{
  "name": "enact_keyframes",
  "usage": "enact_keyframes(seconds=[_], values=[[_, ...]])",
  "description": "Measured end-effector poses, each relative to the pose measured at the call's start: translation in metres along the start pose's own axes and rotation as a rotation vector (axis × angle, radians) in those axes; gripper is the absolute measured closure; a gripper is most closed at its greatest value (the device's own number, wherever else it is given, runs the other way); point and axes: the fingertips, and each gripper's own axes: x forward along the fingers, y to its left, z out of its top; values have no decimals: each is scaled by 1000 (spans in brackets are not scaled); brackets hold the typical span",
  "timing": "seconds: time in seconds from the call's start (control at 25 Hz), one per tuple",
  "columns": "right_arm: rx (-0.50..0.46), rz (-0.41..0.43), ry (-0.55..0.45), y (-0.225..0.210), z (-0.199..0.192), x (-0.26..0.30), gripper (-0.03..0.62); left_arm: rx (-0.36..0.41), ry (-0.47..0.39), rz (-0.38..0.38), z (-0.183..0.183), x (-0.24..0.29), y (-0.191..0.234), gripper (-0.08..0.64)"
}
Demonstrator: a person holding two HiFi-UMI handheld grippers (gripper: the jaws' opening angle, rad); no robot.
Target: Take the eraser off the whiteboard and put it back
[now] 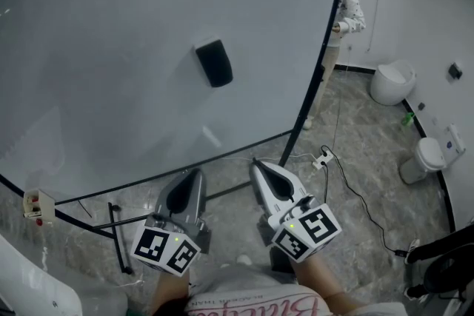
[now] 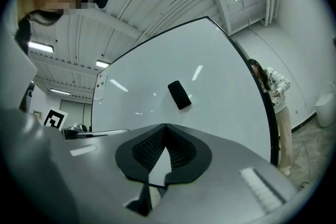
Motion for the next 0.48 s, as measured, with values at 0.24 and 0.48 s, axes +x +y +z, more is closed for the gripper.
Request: enact_keyframes(seconds=[0.24, 0.48], values=[[-8, -3, 2, 3, -1, 0, 592, 0, -2, 0, 1, -3, 1, 561], [-30, -8, 6, 4, -1, 0, 592, -2, -2, -6, 1, -2, 1, 561]])
